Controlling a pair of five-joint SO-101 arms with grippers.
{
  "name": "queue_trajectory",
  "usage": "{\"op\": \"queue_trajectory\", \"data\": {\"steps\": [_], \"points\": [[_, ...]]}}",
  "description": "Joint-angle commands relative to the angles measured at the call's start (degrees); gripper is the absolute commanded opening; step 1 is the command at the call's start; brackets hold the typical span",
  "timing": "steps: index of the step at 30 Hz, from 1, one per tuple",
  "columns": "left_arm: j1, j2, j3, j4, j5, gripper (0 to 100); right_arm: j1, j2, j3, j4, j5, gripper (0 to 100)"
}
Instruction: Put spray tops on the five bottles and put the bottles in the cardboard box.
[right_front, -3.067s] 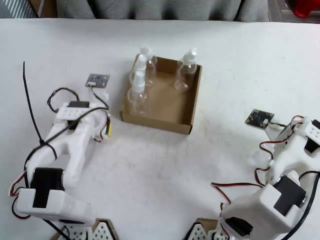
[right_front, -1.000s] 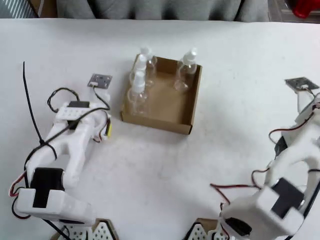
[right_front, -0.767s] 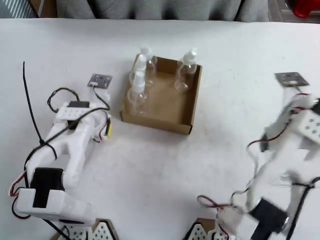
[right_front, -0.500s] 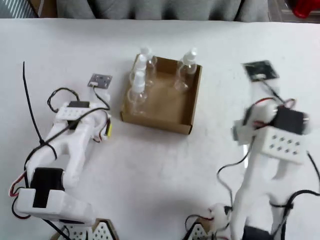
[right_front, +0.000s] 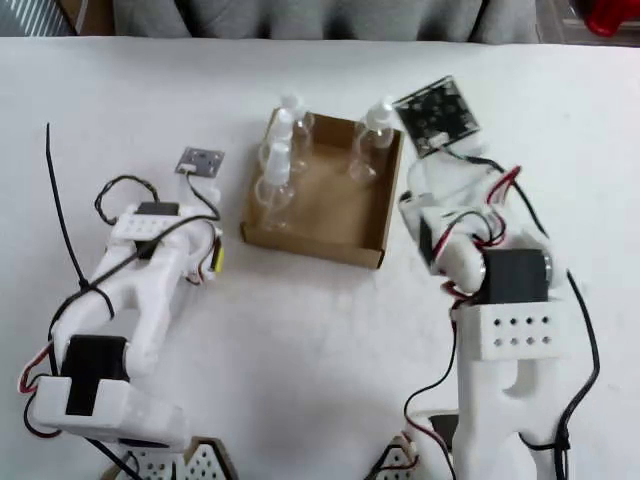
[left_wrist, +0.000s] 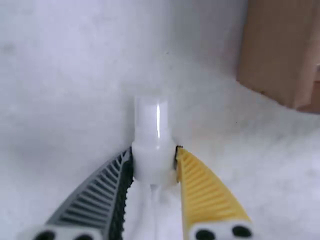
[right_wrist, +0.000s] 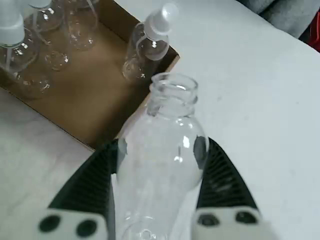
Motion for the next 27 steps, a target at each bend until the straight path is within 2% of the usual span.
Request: {"op": "queue_trajectory", "data": {"steps": [1,6,16,20,27], "points": [[0.7,-0.7,-3.3,-1.5,-0.5,2,-2.9,-2.6,1.7,-2.7,-3.9,1.6],[0.7,-0.7,-3.3,-1.5,-0.5,2,-3.3,-8.5,7.5,-8.6,-10.2,1.6],[0.8,-0.7,-3.3,-1.5,-0.5,2,-3.5,-22.6,26.1,-28.7,-10.5,1.6],[0.8,-0.7,-3.3,-1.5,-0.5,2,-6.2,-28.8,35.2,-37.7,-10.5,1.6],[0.8,-0.7,-3.3,-1.5,-0.5,2,-8.7,-35.7,41.9,-45.2,-11.9,1.6]]}}
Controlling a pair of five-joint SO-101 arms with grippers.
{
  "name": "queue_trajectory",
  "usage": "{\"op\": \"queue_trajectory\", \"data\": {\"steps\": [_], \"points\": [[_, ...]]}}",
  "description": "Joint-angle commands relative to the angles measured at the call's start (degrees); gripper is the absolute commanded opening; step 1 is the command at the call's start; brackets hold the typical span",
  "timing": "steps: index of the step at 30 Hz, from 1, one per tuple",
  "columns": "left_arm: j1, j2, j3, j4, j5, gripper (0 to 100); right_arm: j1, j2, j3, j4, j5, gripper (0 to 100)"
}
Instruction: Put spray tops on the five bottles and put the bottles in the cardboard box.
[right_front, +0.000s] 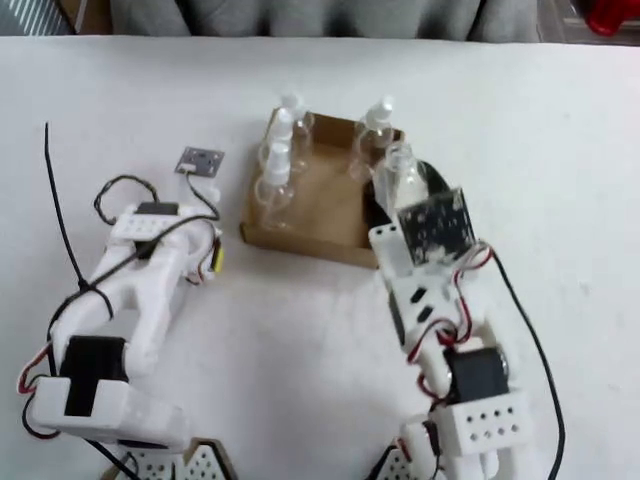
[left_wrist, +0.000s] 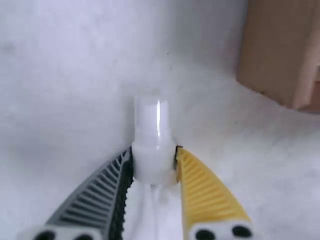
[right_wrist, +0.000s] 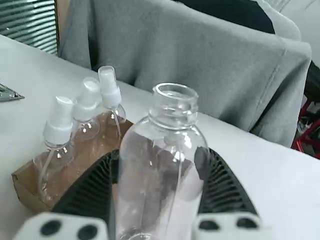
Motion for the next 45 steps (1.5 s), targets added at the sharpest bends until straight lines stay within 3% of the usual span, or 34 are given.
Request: {"op": "queue_trajectory", "data": {"steps": [1,5,7,12,21,30,38,42,45], "points": [[0.8,-0.7,-3.3,-1.5,-0.5,2,-1.1,-2.9,-0.3,-2.7,-4.1,1.6],[0.9,-0.7,-3.3,-1.5,-0.5,2,-1.1,-3.7,-0.3,-2.5,-19.0,1.5],[0.9,-0.7,-3.3,-1.5,-0.5,2,-1.1,-3.7,-0.1,-2.3,-22.3,1.5],[0.9,-0.7,-3.3,-1.5,-0.5,2,-2.6,-6.4,4.1,-2.8,-19.7,1.5],[0.7,-0.7,-3.2,-1.4,-0.5,2,-19.1,-30.1,20.3,-2.8,-11.9,1.5],[0.6,-0.7,-3.3,-1.2,-0.5,2,-25.5,-26.3,22.2,-5.6,-11.9,1.5],[-2.1,-2.2,-3.4,0.5,-0.1,2,-26.3,-30.4,31.2,-6.0,-11.8,1.5],[-6.8,-10.3,-3.4,1.3,0.3,2,-26.3,-30.0,32.3,-6.0,-11.8,1.5],[-8.9,-18.9,-3.0,1.4,5.7,2,-27.8,-30.0,32.5,-6.1,-11.8,1.5]]}}
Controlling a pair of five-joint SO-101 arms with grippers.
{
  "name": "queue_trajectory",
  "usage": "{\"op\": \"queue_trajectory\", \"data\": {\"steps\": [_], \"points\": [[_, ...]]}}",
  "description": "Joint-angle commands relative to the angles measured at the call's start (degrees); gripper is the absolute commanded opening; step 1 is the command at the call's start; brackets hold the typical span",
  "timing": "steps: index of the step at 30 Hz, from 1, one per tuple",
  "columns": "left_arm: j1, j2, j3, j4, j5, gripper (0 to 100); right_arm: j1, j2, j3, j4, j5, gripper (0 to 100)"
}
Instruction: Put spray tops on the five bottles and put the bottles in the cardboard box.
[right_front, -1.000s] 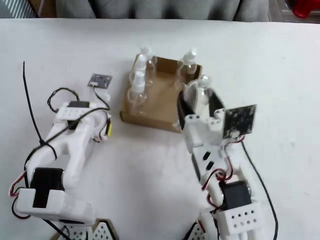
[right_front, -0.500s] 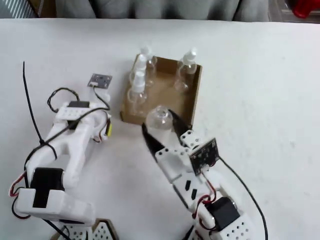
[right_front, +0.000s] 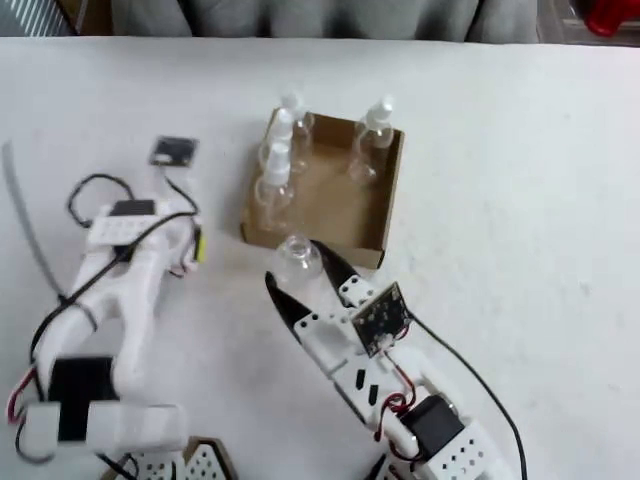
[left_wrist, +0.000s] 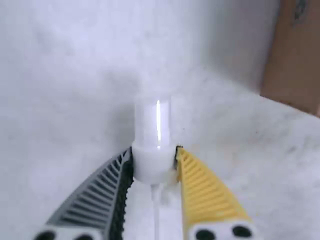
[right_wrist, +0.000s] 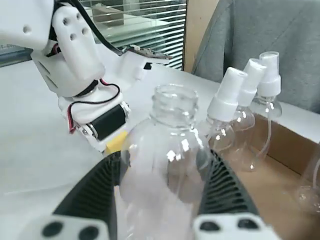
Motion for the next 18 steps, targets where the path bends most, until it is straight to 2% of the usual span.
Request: {"op": "queue_trajectory", "data": {"steps": [1,6,14,18], "points": [[-2.9,-12.7,-3.0,0.7,6.2,2,-2.4,-0.7,0.6,-1.3,0.7,1.5],[-3.0,-26.2,-3.6,-0.4,11.7,2,-5.4,-0.6,1.3,-1.3,0.7,1.5],[-2.9,-43.5,-3.2,-11.3,13.0,2,-5.5,-0.3,1.3,-0.9,0.7,1.5],[-2.9,-49.2,-3.0,-11.6,24.0,2,-5.6,-0.3,1.3,-0.7,0.7,1.5]]}}
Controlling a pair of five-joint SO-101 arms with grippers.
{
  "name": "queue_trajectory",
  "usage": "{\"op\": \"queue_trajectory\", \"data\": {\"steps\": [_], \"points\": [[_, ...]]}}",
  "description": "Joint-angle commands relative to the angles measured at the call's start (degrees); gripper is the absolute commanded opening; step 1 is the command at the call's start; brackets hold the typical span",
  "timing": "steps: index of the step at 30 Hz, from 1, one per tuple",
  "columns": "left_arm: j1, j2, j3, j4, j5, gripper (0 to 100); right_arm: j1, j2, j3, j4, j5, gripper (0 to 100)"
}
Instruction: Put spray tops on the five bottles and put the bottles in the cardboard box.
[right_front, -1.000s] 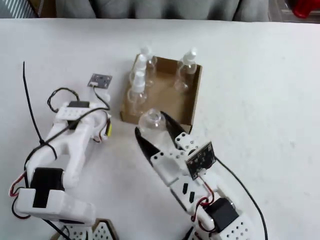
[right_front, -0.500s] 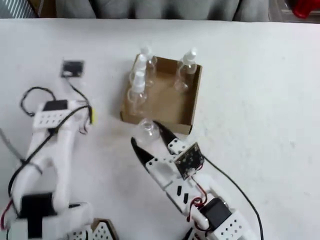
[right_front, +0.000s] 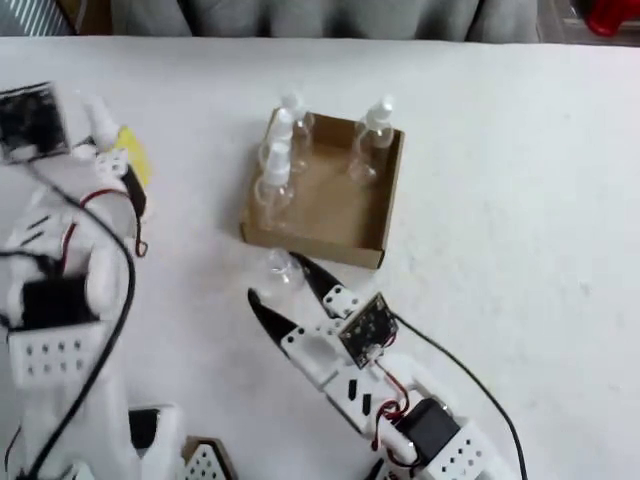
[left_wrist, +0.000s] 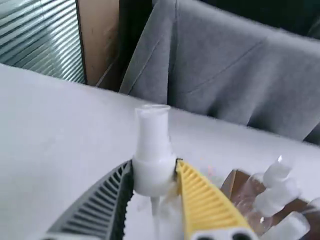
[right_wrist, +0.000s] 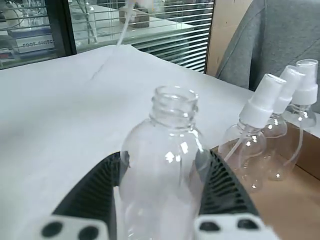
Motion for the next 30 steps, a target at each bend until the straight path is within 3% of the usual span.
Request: {"op": "queue_trajectory", "data": {"steps": [1,5,10,16,19,25,30], "points": [[-0.5,-6.1,-3.0,-1.8,10.1,2,-0.4,-0.3,0.4,-0.7,0.7,1.5],[-0.7,-9.6,-3.0,-1.9,18.5,2,-0.4,-0.3,0.4,-0.8,0.7,1.5],[-0.5,-13.2,-2.5,-3.1,20.7,2,-3.2,-0.2,0.4,-0.7,0.7,1.5],[-0.5,-17.5,4.4,-14.2,23.8,2,-4.3,5.2,0.7,-1.8,4.9,1.5],[-0.5,-21.0,10.6,-19.5,28.1,2,-6.4,10.2,0.8,-6.7,5.8,1.6],[0.0,-31.3,23.3,-25.8,28.7,2,-6.8,22.0,0.8,-20.2,5.8,1.6],[9.3,-39.4,30.0,-25.6,28.5,2,-6.9,33.0,0.5,-29.9,6.2,1.6]]}}
